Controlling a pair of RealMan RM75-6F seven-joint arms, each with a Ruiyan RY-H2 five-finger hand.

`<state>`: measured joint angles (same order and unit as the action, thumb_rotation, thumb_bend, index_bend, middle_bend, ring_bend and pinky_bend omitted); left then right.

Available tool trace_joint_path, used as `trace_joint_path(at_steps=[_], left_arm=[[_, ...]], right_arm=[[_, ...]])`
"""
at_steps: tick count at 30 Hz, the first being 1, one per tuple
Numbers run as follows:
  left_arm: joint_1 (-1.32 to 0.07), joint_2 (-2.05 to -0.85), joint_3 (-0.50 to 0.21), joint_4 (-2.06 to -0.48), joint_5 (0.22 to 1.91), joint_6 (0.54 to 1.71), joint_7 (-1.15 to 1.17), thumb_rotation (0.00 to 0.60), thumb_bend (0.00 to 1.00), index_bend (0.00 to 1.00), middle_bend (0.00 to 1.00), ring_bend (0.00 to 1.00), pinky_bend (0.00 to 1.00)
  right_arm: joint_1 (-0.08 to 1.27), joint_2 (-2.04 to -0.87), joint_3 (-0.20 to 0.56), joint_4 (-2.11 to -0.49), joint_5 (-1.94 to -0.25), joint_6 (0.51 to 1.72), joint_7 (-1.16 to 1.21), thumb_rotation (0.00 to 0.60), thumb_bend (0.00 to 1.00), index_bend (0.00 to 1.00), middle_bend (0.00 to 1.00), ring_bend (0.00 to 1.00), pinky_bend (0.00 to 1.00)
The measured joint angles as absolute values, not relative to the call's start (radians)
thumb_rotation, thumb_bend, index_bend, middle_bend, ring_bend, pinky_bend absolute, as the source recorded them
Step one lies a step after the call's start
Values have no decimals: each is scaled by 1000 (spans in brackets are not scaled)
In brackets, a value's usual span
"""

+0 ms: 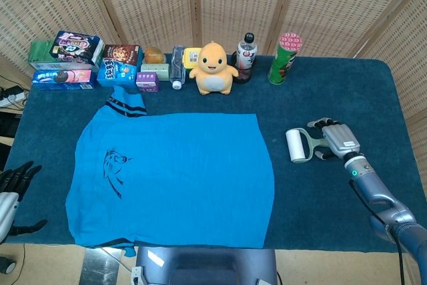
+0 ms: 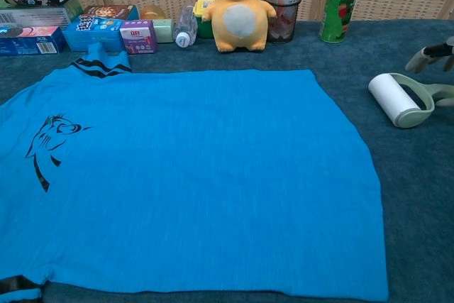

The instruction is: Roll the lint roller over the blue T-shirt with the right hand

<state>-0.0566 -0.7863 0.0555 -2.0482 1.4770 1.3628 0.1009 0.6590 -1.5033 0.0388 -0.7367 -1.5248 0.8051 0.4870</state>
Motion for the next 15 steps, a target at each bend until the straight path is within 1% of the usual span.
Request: trace_joint_path(at_steps=[4, 7, 10, 13, 14, 15], left_arm=[[-67, -789, 49, -2052, 1455, 1349, 112, 600, 114, 0, 0, 0, 0], [-71, -790, 46, -2053, 1442, 1343, 116, 600, 113, 0, 0, 0, 0], [-76, -791, 44, -2054, 1431, 1334, 121, 600, 113, 0, 0, 0, 0], [-79, -792, 43, -2056, 1424, 1330, 123, 600, 113, 0, 0, 0, 0], [-79, -792, 42, -2056, 1419, 1330, 122, 600, 113, 0, 0, 0, 0], [-80, -791, 42, -2057, 1416, 1329, 122, 600, 112, 0, 0, 0, 0]], right_arm=[[666, -1523, 18, -711, -1538, 795, 517, 600, 337, 253, 290, 213, 255], [669, -1531, 5, -707, -1549, 795, 532, 600, 371, 262, 310, 238, 284], [675, -1536, -2, -704, -1552, 785, 539, 600, 443, 281, 345, 298, 354], [683, -1553, -5, -690, -1552, 772, 545, 600, 547, 312, 402, 389, 463], [684, -1558, -6, -683, -1552, 770, 546, 600, 568, 318, 413, 402, 476], [685, -1564, -8, -676, -1552, 770, 546, 600, 638, 342, 449, 447, 522]])
